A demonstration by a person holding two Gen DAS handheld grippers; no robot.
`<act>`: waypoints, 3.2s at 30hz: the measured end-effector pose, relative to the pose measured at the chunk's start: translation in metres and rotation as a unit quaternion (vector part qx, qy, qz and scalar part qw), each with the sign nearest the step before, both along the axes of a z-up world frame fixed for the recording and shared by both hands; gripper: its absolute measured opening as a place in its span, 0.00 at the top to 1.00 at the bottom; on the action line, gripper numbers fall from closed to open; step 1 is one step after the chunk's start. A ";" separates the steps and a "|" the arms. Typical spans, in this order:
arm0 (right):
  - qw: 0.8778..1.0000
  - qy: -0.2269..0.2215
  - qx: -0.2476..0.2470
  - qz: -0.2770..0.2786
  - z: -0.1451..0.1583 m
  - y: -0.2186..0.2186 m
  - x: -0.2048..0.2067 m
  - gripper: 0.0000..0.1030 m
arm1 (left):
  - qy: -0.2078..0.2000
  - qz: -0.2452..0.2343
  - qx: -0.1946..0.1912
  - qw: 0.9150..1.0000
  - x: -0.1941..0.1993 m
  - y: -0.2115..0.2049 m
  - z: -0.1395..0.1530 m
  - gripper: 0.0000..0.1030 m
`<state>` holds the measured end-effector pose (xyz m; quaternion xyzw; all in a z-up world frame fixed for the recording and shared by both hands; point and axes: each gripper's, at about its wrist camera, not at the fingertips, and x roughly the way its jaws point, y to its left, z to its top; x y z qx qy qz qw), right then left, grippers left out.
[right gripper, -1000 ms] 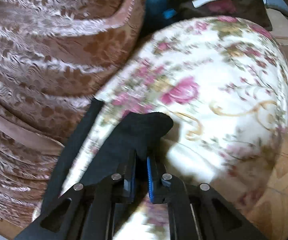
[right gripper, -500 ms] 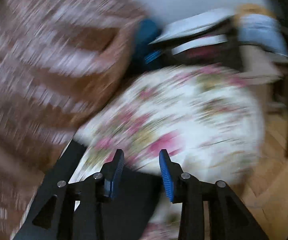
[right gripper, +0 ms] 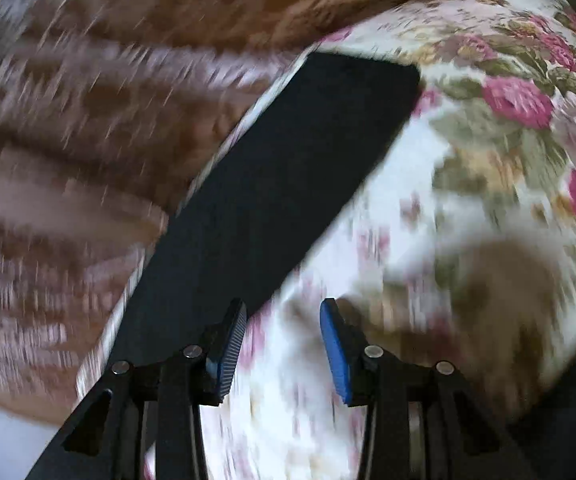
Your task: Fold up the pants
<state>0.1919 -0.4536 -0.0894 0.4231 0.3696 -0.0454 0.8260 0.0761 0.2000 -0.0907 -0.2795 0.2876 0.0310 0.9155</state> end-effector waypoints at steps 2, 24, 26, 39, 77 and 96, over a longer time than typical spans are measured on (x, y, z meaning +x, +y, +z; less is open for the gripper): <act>0.998 -0.003 0.035 -0.052 -0.010 -0.016 0.010 0.63 | -0.008 -0.002 -0.009 1.000 0.000 0.001 -0.001 0.01; 0.995 -0.036 -0.025 -0.085 0.014 -0.041 -0.034 0.89 | -0.015 -0.003 -0.022 1.000 0.003 0.003 0.001 0.00; 0.994 -0.019 -0.059 -0.088 0.016 -0.042 -0.049 0.88 | -0.018 -0.002 -0.027 0.999 0.002 0.004 0.001 0.00; 0.945 0.014 -0.325 -0.034 0.027 0.021 -0.090 0.63 | 0.012 0.000 -0.013 1.000 0.007 -0.001 0.002 0.01; 0.917 0.100 -0.384 0.036 -0.009 0.054 -0.053 0.52 | 0.157 -0.032 0.118 0.980 0.177 0.084 0.010 0.82; 0.919 0.098 -0.381 0.036 -0.010 0.053 -0.054 0.52 | -0.044 -0.109 0.089 0.989 -0.035 0.031 0.085 0.85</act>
